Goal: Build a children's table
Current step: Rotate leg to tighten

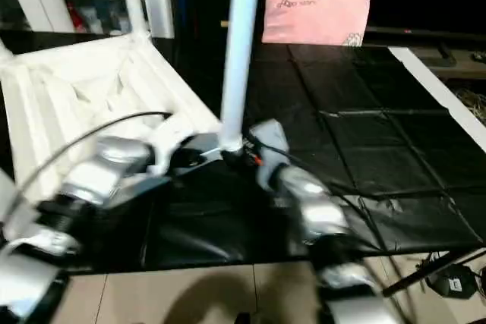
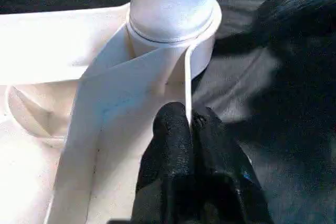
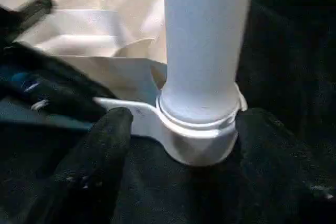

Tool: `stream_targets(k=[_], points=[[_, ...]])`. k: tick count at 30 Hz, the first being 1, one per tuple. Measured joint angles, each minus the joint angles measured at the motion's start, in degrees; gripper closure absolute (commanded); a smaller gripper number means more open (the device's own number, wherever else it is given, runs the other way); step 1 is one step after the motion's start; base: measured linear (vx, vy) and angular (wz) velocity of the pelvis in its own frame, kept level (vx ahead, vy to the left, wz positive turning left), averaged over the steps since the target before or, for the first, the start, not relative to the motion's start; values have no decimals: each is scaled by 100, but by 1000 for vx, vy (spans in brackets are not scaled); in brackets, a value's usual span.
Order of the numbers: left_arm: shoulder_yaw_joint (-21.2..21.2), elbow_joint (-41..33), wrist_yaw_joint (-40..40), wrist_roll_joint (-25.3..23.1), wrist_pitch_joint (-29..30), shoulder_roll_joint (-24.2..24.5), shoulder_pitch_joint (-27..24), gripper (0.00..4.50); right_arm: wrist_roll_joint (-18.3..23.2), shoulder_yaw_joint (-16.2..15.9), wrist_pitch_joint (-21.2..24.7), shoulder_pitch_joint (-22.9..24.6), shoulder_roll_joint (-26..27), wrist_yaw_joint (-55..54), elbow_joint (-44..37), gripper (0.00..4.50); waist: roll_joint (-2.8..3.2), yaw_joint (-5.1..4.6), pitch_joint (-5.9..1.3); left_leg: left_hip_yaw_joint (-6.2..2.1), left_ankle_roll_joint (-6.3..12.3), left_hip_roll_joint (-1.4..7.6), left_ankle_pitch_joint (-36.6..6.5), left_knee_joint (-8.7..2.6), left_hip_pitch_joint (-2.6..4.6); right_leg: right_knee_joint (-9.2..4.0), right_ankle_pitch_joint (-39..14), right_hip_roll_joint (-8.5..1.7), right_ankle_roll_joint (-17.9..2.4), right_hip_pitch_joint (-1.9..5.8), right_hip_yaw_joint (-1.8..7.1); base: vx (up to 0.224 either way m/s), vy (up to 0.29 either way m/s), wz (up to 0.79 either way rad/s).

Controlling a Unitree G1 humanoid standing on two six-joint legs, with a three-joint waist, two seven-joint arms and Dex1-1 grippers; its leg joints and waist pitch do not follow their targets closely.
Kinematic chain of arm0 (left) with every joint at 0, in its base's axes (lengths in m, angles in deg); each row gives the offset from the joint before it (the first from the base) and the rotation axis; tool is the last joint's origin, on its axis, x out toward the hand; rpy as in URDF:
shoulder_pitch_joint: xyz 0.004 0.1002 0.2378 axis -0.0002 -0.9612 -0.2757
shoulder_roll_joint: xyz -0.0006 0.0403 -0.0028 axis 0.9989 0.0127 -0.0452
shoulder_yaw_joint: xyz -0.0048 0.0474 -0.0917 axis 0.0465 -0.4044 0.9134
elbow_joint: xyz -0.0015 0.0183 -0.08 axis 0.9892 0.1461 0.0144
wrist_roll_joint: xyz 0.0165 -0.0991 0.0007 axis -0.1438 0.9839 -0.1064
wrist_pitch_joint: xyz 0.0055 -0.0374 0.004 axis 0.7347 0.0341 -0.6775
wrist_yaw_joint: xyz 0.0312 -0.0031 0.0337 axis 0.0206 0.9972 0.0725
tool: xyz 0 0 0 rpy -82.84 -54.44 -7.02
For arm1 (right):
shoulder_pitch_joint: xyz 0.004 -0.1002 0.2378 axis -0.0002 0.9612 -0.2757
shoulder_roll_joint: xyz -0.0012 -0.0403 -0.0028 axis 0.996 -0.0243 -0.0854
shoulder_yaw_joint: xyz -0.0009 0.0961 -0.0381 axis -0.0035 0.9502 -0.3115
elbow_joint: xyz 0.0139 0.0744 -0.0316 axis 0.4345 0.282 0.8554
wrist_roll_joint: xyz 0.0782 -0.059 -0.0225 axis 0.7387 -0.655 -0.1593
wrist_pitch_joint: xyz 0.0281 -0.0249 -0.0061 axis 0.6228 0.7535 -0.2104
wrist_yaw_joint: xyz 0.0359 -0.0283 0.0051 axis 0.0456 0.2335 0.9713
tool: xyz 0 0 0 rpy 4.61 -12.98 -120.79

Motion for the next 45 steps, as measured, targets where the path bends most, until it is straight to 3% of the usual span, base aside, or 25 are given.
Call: stream_targets(k=[6, 13, 15, 21, 30, 32, 39, 45], points=[[-11, -47, -911, 272, -560, 437, -214, 450, 400, 20, 20, 64, -970, 1525, -386, 35, 0, 130, 0, 0, 4, 1, -2, 0, -3, -4, -1, 0, 0, 2, 0, 0, 0, 0], [-177, -164, -1873, 429, -1040, 773, -363, 450, 419, -143, -99, -117, -1416, 2573, -199, 10, 0, 278, 0, 1, 2, 1, -1, 1, -4, -3, 0, -2, -1, 2, 0, 0, 0, 0], [-263, -187, -2195, 469, -1221, 892, -389, 450, 371, -357, -190, -257, -1526, 2937, -185, 10, 0, 320, 0, 2, 0, 1, 0, 1, -4, -2, 0, -3, -1, 4, 0, 0, 0, 0], [-444, -223, -2710, 509, -1485, 920, -388, 450, 185, -832, -358, -463, -1409, 3599, 72, 10, -2, 435, -2, 14, 5, 5, 6, 5, -22, -2, -1, -22, 1, 8, 0, 0, 0, 0], [-602, -207, -2923, 496, -1664, 869, -331, 450, 71, -1072, -672, -766, -1253, 3955, 580, 10, -3, 438, -2, 19, 5, 4, 6, 13, -30, 10, -6, -34, 10, 10, 3, 0, 0, 0], [-609, -204, -2937, 491, -1701, 868, -330, 450, 66, -1124, -668, -766, -1252, 4080, 603, 44, -3, 438, -2, 19, 7, 4, 8, 13, -30, 11, -7, -33, 10, 9, 3, 0, 0, 0], [-615, -192, -2980, 489, -1742, 875, -331, 450, 67, -1126, -776, -805, -1208, 4271, 952, 89, -2, 435, -2, 19, 7, 4, 7, 16, -31, 13, -7, -33, 10, 9, 2, 0, 0, 0], [-617, -191, -2989, 488, -1774, 881, -331, 450, 66, -1127, -791, -910, -1186, 4333, 1051, 157, -3, 434, -2, 19, 7, 5, 8, 16, -31, 13, -7, -33, 11, 9, 2, 0, 0, 0]])
